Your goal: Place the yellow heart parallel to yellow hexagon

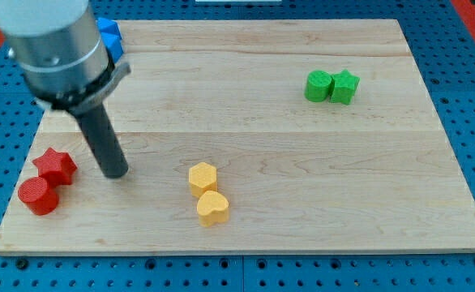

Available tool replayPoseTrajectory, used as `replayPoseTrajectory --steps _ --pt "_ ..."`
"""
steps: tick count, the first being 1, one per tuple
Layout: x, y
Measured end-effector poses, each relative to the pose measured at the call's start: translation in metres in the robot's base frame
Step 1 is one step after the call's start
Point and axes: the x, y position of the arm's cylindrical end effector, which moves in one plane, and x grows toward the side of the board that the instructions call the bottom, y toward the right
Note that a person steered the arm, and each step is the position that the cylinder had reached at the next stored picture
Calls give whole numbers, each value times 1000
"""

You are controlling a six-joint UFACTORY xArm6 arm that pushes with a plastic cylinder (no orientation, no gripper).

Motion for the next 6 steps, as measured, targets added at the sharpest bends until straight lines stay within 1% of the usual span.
replayPoseTrajectory --steps 1,2,3,4,5,6 --pt "25 3" --pt "41 39" --pt "52 94" --pt "33 134" --pt "24 174" --pt "42 194"
